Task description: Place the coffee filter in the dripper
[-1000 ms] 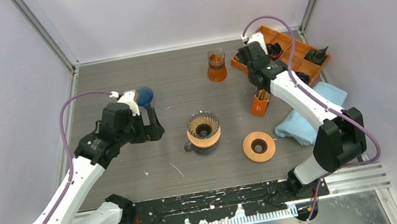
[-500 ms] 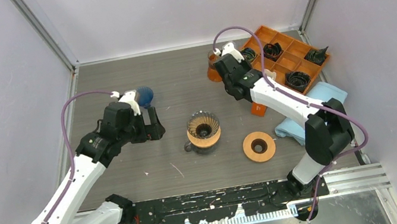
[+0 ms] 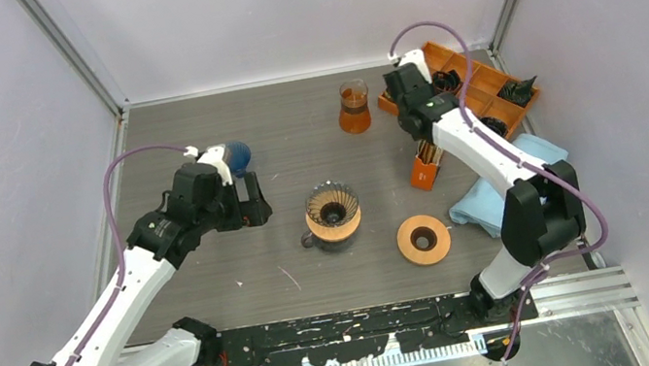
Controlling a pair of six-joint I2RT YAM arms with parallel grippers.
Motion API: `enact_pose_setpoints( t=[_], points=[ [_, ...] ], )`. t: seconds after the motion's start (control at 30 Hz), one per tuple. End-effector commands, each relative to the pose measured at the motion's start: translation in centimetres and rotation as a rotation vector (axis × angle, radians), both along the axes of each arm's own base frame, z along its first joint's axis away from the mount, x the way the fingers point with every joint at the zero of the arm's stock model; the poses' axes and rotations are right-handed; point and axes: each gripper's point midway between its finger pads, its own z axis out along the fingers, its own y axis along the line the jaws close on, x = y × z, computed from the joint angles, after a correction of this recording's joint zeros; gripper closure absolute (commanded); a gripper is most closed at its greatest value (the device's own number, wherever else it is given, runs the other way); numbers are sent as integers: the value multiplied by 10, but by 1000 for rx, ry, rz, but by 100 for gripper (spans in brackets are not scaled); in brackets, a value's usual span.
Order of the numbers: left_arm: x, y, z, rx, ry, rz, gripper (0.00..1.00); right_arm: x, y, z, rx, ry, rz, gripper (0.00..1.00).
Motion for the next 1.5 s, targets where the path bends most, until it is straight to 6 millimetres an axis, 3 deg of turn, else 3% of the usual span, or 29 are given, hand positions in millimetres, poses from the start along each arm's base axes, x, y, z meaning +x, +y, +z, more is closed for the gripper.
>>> enact_pose_setpoints(
  t=[0.0,0.13,0.3,0.4,0.5,0.6,0.77,1.0,1.1,1.17,1.47],
  points=[
    [14,-10,23,-50,-74,6,2,1,1,19,242,-71,-17,96],
    [17,-15,23,-57,-69,1,2,2,-4,11,392,-39,-38,96],
    [19,-19,23,-57,-66,-5,3,6,4,33,622,-91,25,96],
    [20,-21,23,-59,-65,-8,3,5,-15,33,562,-96,-61,99],
    [20,-23,24,-60,-67,-13,2,-1,-3,48,604,-108,11,100],
    [22,-25,24,-58,-70,-13,3,-5,-8,63,619,-237,18,99],
    [23,-32,25,-65,-65,-31,3,-4,-2,22,710,-37,17,99],
    [21,-35,26,-60,-71,-39,2,-2,7,60,784,-183,93,99],
    [21,-35,27,-61,-72,-41,2,-2,-13,29,714,-115,-29,99],
    [20,-36,27,-60,-71,-44,3,-3,-10,12,718,-53,-33,99],
    [18,-36,27,-60,-71,-49,2,-13,-1,-2,757,9,-21,78]
  ],
)
